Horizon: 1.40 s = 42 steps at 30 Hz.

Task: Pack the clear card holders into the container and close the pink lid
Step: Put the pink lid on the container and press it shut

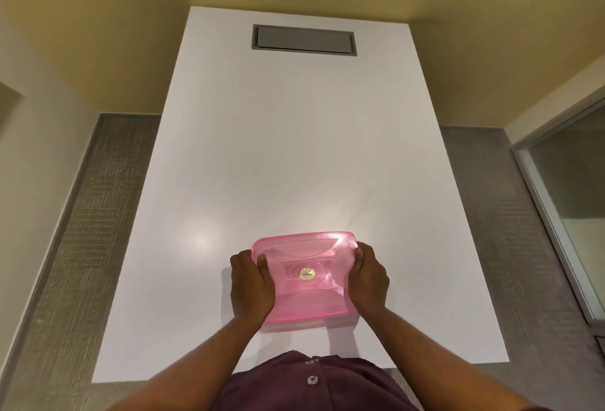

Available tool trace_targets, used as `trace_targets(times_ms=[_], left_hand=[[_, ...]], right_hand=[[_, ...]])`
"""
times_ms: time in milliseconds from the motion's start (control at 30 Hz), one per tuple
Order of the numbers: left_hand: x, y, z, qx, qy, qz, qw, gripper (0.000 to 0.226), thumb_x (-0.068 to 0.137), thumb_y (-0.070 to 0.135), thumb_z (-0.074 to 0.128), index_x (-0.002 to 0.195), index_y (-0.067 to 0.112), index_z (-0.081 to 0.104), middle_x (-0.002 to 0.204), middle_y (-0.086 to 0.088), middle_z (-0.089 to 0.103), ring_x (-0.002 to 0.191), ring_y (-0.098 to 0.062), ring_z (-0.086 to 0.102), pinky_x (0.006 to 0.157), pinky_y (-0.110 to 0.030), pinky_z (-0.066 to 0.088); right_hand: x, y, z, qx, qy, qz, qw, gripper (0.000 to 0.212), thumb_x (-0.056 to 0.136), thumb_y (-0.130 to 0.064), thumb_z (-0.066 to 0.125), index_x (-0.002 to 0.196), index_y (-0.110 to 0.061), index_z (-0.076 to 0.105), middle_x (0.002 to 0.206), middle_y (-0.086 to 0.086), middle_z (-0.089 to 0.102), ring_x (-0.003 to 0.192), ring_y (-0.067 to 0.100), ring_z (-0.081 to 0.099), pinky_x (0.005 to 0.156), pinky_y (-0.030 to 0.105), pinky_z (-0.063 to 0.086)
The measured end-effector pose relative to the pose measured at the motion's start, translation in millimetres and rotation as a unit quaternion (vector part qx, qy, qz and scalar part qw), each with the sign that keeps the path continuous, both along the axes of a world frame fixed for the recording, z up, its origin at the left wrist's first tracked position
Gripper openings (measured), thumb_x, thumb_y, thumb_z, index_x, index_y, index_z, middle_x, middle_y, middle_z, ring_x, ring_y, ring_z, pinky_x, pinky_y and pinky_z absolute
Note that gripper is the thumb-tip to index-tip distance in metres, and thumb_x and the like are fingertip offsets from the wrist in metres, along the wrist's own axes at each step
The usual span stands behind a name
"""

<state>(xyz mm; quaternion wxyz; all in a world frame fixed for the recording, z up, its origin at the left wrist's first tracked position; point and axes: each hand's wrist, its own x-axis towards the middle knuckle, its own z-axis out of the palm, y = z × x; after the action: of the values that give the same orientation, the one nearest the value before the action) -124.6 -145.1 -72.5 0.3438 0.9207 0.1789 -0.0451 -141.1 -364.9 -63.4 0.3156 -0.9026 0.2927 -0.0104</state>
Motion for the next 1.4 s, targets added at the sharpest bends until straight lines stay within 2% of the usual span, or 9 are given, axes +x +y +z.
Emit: trace_targets(times_ms=[233, 433, 667, 733, 833, 1000, 1167, 1267, 1400], left_hand=[[-3.3, -2.3, 1.8, 0.026, -0.042, -0.007, 0.999, 0.029, 0.102, 0.032, 0.039, 0.108, 0.006, 0.051, 0.106, -0.012, 0.051, 0.087, -0.038, 0.059, 0.065, -0.036, 0.043], [-4.7, -5.8, 5.8, 0.063, -0.040, -0.008, 0.997, 0.028, 0.102, 0.030, 0.040, 0.108, 0.005, 0.051, 0.105, -0.013, 0.051, 0.084, -0.038, 0.061, 0.061, -0.034, 0.042], [-5.3, -6.6, 8.6, 0.065, -0.040, -0.006, 0.997, 0.027, 0.102, 0.029, 0.043, 0.108, 0.005, 0.053, 0.104, -0.014, 0.054, 0.081, -0.037, 0.062, 0.060, -0.032, 0.038], [-6.8, -5.2, 7.6, 0.054, -0.043, 0.004, 0.998, 0.029, 0.102, 0.031, 0.043, 0.110, 0.006, 0.055, 0.107, -0.013, 0.057, 0.084, -0.037, 0.063, 0.063, -0.033, 0.040], [-15.1, -0.2, 6.4, 0.004, -0.032, 0.037, 0.999, 0.036, 0.103, 0.039, 0.038, 0.118, 0.013, 0.059, 0.116, -0.009, 0.063, 0.098, -0.035, 0.065, 0.077, -0.039, 0.048], [-37.0, -6.3, 4.0, -0.080, 0.065, 0.133, 0.986, 0.057, 0.102, 0.053, 0.023, 0.113, 0.014, 0.063, 0.109, -0.013, 0.070, 0.103, -0.039, 0.063, 0.087, -0.043, 0.048], [-40.2, -6.8, -0.3, -0.067, 0.012, 0.159, 0.985, 0.056, 0.103, 0.052, 0.023, 0.093, 0.014, 0.064, 0.090, -0.011, 0.071, 0.087, -0.037, 0.064, 0.074, -0.040, 0.048], [-40.2, -8.2, -0.4, -0.042, -0.002, 0.167, 0.985, 0.051, 0.104, 0.043, 0.027, 0.088, 0.012, 0.063, 0.085, -0.012, 0.071, 0.080, -0.037, 0.063, 0.067, -0.035, 0.041], [-38.4, -7.9, -1.9, -0.026, -0.008, 0.151, 0.988, 0.049, 0.105, 0.041, 0.028, 0.084, 0.012, 0.061, 0.082, -0.011, 0.070, 0.076, -0.035, 0.063, 0.064, -0.034, 0.040]], right_hand=[[-3.2, 1.9, -2.7, -0.015, -0.043, -0.008, 0.999, 0.046, 0.104, -0.039, 0.024, 0.119, -0.022, 0.065, 0.101, 0.006, 0.077, 0.092, 0.037, 0.070, 0.077, 0.038, 0.048], [-2.5, 2.7, -1.0, -0.038, -0.019, -0.016, 0.999, 0.032, 0.108, -0.026, 0.036, 0.110, -0.015, 0.066, 0.093, 0.011, 0.075, 0.084, 0.038, 0.068, 0.069, 0.034, 0.037], [-4.4, 4.0, -9.4, -0.067, -0.044, 0.000, 0.997, 0.043, 0.105, -0.037, 0.026, 0.102, -0.015, 0.063, 0.089, 0.006, 0.072, 0.078, 0.036, 0.066, 0.066, 0.035, 0.042], [-5.2, 4.4, -9.0, -0.060, -0.038, -0.002, 0.997, 0.038, 0.107, -0.033, 0.030, 0.104, -0.015, 0.063, 0.092, 0.007, 0.072, 0.082, 0.037, 0.066, 0.068, 0.035, 0.040], [-4.9, 3.6, -7.3, -0.035, -0.019, -0.006, 0.999, 0.033, 0.109, -0.030, 0.033, 0.108, -0.016, 0.063, 0.098, 0.008, 0.073, 0.089, 0.038, 0.066, 0.072, 0.037, 0.042], [-4.1, 4.0, -7.1, -0.020, 0.000, 0.002, 1.000, 0.036, 0.109, -0.033, 0.030, 0.111, -0.016, 0.062, 0.103, 0.008, 0.072, 0.094, 0.037, 0.066, 0.078, 0.039, 0.044], [-5.3, 3.0, -10.0, -0.020, -0.006, 0.006, 1.000, 0.036, 0.109, -0.030, 0.029, 0.108, -0.013, 0.062, 0.102, 0.009, 0.071, 0.093, 0.037, 0.065, 0.080, 0.040, 0.045], [-5.5, 4.5, -11.9, -0.036, -0.022, 0.008, 0.999, 0.036, 0.109, -0.028, 0.030, 0.105, -0.012, 0.062, 0.098, 0.009, 0.072, 0.089, 0.037, 0.066, 0.075, 0.037, 0.043], [-4.9, 2.9, -14.2, -0.041, -0.022, 0.015, 0.999, 0.035, 0.110, -0.027, 0.031, 0.106, -0.011, 0.062, 0.099, 0.010, 0.072, 0.090, 0.037, 0.066, 0.076, 0.036, 0.043]])
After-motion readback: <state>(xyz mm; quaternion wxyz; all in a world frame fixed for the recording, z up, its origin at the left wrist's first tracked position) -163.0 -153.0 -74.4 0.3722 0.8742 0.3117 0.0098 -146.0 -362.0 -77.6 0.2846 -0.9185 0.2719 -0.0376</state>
